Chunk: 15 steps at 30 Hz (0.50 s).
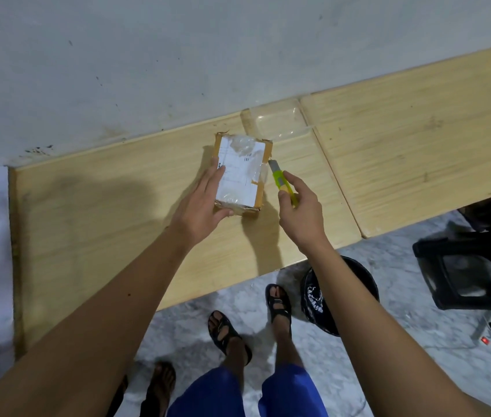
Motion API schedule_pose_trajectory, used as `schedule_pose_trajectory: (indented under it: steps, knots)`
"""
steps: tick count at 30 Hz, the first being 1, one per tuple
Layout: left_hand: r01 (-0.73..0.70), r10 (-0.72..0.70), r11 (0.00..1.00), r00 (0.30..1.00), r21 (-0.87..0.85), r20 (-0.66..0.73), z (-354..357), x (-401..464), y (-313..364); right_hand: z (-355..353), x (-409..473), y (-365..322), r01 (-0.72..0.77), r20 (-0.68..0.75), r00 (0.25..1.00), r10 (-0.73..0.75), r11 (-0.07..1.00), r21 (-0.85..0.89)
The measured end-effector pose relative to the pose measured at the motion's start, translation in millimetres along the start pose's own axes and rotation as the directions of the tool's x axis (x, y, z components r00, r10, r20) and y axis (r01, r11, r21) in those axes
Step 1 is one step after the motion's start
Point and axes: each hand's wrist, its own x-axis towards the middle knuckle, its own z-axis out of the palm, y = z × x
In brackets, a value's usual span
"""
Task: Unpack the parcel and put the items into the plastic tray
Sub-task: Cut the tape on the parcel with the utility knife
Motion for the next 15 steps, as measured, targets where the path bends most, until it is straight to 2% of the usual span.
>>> schedule_pose_trajectory:
  steps: [4,15]
  knots:
    - [-0.071,0.071,0.997,0.996,-0.011,-0.058,5,2,-6,6,7,0,0.021,0.033,0.999,-0.021,1.000,-0.003]
    - [0.066,-0.063,0.991,0.998,-0.114,0.032,-7,8,-3,-5,8,9,0.082,0.077,0.994,-0.074,0.991,-0.105]
